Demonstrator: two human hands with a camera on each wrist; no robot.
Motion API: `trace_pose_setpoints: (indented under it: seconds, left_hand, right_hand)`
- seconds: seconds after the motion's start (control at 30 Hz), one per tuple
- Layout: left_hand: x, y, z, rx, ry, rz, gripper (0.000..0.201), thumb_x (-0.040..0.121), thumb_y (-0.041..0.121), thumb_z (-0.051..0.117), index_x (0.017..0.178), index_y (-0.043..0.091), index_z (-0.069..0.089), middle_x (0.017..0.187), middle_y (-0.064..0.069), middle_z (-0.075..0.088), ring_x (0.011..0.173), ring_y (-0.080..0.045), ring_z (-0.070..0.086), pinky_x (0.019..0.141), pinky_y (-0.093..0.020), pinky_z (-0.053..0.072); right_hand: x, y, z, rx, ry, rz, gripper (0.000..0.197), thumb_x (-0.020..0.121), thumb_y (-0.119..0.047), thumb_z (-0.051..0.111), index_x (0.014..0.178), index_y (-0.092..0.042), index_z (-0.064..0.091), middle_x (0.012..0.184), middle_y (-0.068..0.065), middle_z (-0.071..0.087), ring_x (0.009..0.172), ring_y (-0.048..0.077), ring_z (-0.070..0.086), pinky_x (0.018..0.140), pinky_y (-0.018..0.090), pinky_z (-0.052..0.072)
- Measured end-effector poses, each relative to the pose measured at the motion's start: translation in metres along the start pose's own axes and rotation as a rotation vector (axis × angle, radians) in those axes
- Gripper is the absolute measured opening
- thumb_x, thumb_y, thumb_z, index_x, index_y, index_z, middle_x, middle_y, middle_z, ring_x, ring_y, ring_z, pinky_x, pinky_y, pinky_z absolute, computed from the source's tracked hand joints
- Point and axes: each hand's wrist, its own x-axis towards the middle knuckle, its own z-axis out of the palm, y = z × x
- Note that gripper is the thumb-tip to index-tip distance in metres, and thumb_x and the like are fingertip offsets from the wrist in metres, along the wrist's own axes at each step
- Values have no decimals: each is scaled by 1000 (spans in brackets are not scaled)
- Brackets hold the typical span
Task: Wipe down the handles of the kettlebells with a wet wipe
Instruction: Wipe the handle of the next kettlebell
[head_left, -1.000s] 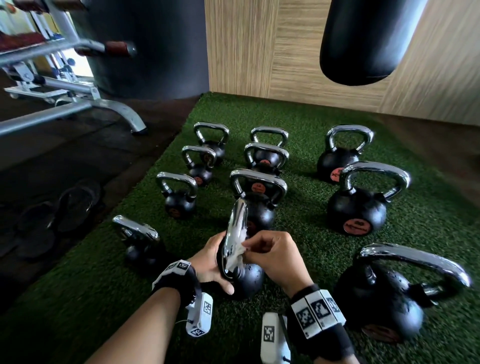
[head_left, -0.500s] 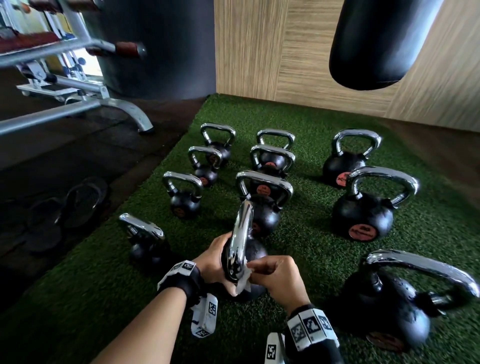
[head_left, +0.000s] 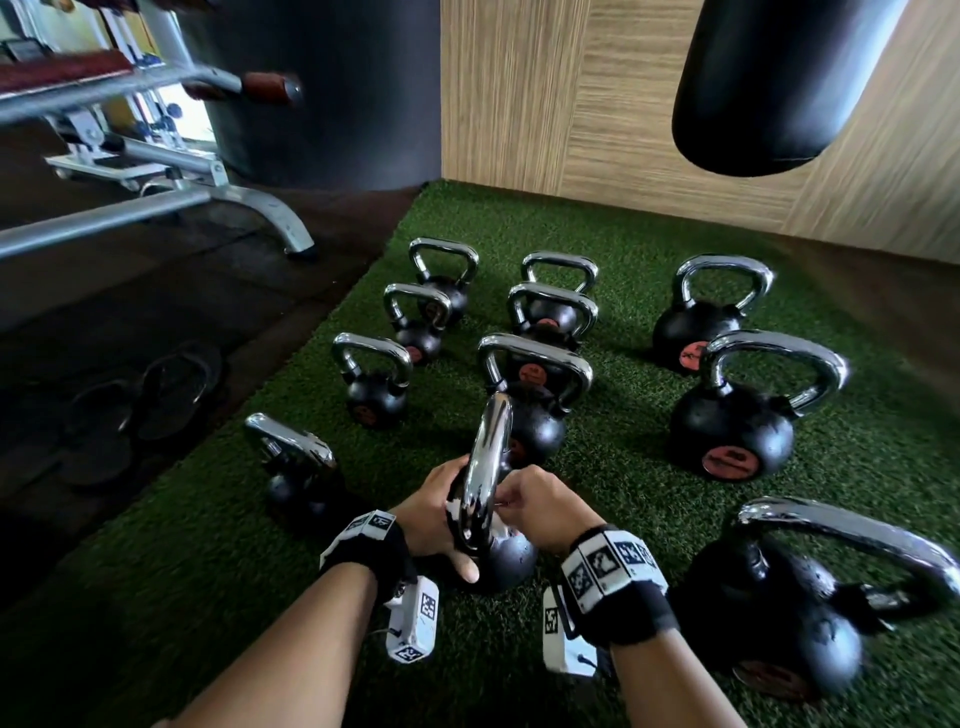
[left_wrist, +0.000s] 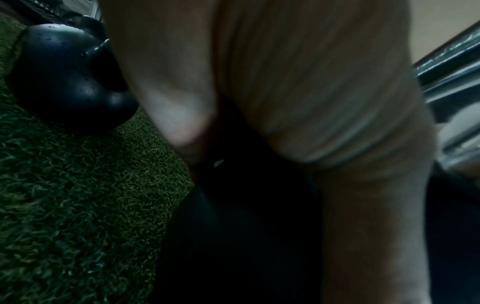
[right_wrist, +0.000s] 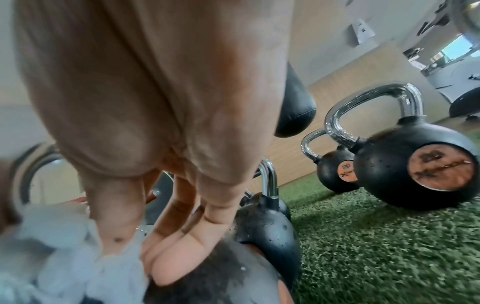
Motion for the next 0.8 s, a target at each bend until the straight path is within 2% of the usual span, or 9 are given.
trace_pose_setpoints:
  seconds: [0.07,0.2,0.3,0.4,0.53,0.63,0.7,0.73,0.8]
  left_hand:
    - [-1,1,0,-8,-11,-24,147,26,15,105,153,11,31,153,-21,41,145,-37,40,115,-58,40]
    - [-2,4,0,-15,-43,-52,143,30,16,105,152,26,31,149,-22,46,139,-40,47,106,-65,46]
    - [-3,2,1,-28,-39,-44,142,30,14,105,151,25,31,149,-22,46,138,-40,48,105,-63,48]
    - [-6,1,2,-42,-42,-37,145,33,13,102,154,27,24,152,-16,42,140,-34,47,109,-58,46]
    - [-7,-1,1,0,-62,-12,148,40,14,101,158,25,13,155,-12,36,142,-29,44,115,-52,42]
    - [-8,4,-1,-2,-56,-9,144,41,14,101,158,18,16,156,-13,35,144,-29,41,116,-50,41]
    - [-9,6,-1,7,-55,9,137,35,22,99,153,11,31,154,-14,36,142,-30,44,114,-47,43]
    - [-8,6,-1,13,-79,36,127,33,26,98,146,11,43,150,-12,43,137,-27,49,110,-42,47]
    - [-9,10,0,-8,-103,90,95,33,20,97,121,32,62,128,14,62,117,-5,63,91,-21,54]
  right_hand:
    - [1,-2,-2,-27,-43,-2,18,88,-1,65,87,-11,80,65,-14,65,55,-9,53,60,13,44]
    - [0,-2,-9,132,-133,-48,19,90,3,64,95,-9,78,91,10,78,77,7,61,71,25,52]
    - [7,2,-9,126,-151,-33,38,91,4,61,72,-26,74,69,-7,71,62,-1,58,63,18,48]
    - [13,4,-8,58,-154,-8,50,89,5,55,53,-27,66,48,-15,60,47,-10,52,56,15,43]
    - [16,5,-13,181,-224,-38,38,86,12,55,76,-17,77,71,-6,74,63,-2,61,62,17,49]
    - [17,11,-13,338,-268,-60,38,89,13,56,80,-19,75,71,-11,73,63,-1,63,65,15,48]
    - [17,16,-7,548,-237,-60,16,85,9,65,91,-1,75,82,8,73,70,14,65,70,26,51]
    - [16,19,-2,679,-210,-56,18,81,7,68,97,5,74,87,16,72,73,20,66,72,30,54]
    - [16,25,7,936,-212,-31,31,76,7,68,106,10,71,89,19,72,73,23,70,73,33,58]
